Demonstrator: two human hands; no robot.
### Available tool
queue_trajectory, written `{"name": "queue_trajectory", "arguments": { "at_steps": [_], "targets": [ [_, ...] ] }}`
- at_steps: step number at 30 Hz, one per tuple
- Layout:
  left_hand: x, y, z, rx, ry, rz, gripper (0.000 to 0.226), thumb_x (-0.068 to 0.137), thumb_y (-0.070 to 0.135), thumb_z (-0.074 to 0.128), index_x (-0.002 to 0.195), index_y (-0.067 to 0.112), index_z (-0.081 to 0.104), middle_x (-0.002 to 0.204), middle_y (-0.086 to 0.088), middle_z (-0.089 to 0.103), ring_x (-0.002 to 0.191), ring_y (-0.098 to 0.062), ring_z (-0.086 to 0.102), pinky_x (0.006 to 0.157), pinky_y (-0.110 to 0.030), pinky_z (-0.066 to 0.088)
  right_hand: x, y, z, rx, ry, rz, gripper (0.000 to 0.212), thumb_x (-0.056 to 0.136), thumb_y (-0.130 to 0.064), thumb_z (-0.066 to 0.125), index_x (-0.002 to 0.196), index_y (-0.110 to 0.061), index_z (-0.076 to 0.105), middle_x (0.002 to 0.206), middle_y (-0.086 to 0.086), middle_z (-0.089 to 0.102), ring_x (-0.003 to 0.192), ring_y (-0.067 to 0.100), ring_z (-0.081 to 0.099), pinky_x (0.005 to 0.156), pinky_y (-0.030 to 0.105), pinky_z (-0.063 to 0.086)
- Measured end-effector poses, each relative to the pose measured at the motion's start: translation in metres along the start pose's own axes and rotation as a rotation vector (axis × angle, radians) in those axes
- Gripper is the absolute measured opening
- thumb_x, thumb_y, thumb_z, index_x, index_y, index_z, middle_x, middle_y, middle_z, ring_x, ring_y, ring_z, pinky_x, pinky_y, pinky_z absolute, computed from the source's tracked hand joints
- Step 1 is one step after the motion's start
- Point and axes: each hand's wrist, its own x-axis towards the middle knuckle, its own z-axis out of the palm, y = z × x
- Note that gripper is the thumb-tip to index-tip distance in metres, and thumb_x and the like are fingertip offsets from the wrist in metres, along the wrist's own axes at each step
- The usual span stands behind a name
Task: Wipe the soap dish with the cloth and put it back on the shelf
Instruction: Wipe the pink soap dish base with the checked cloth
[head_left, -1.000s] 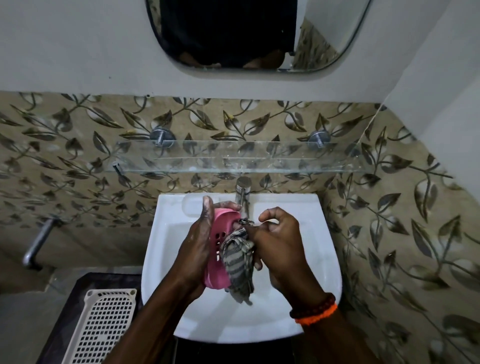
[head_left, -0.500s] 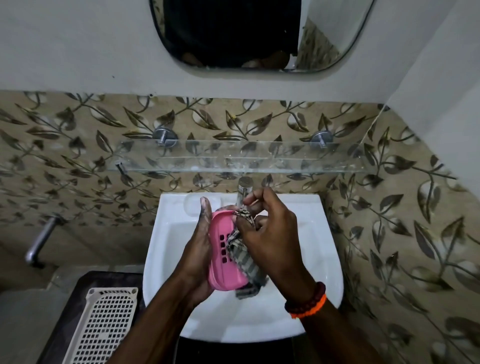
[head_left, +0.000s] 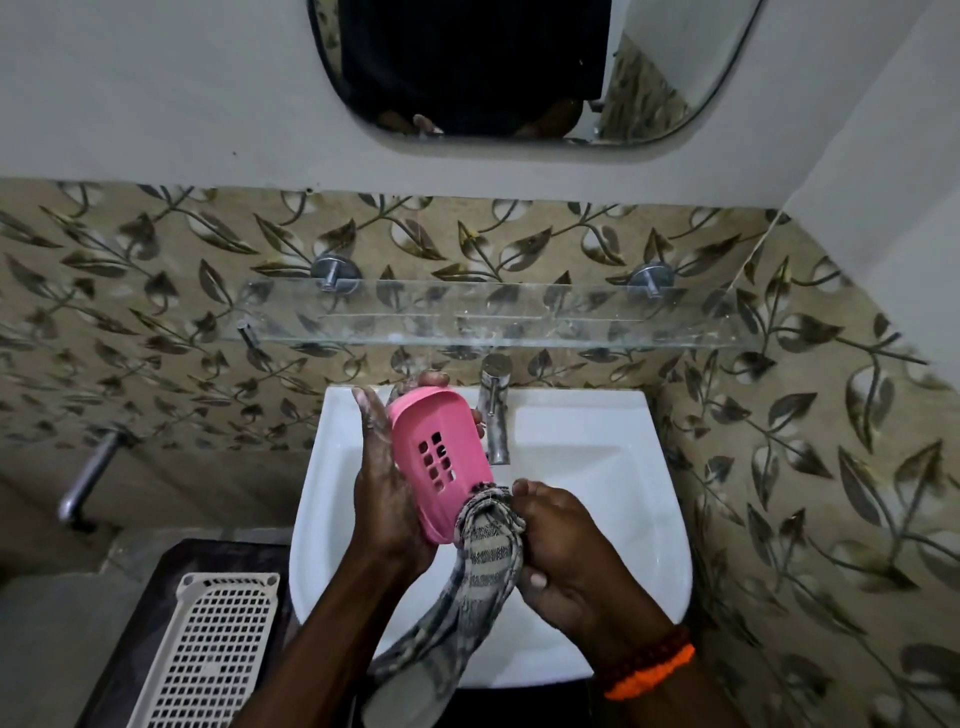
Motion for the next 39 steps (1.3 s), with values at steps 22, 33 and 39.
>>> {"name": "queue_trajectory", "arguments": {
  "at_steps": [22,33,39],
  "targets": [
    [-0.022,0.008,0.012,0.122,-0.336,-0.283,0.082,0.092,0.078,0.03,0.116,0.017,0.078,0.118,-0.017,0.076,0.103,-0.032,0.074,0.09,-0.045,0.058,-0.007,-0.05,0.012,-1.02,0.222,-1.022,0.029,0.077,-0.005,0.081,0.09,-0.019,0.06,0.08,-0.002,0.065,0.068,0.01,0.06,0.057,0.026,0.053],
    [-0.014,0.005,0.023,0.115,-0.281,-0.109,0.072,0.093,0.075,0.031,0.105,0.018,0.074,0.095,-0.015,0.077,0.086,-0.028,0.075,0.077,-0.036,0.062,-0.019,-0.024,0.036,-0.624,0.304,-0.699,0.011,0.08,-0.017,0.084,0.087,-0.021,0.077,0.078,-0.006,0.078,0.072,0.011,0.076,0.076,0.04,0.064],
    [-0.013,0.013,0.017,0.177,-0.301,-0.131,0.078,0.091,0.078,0.029,0.084,0.021,0.081,0.078,-0.015,0.075,0.067,-0.027,0.073,0.057,-0.031,0.06,-0.035,-0.029,0.032,-0.516,-0.114,-0.559,0.02,0.091,-0.002,0.071,0.088,-0.02,0.079,0.081,0.004,0.08,0.071,0.03,0.077,0.059,0.045,0.064]
  ]
}}
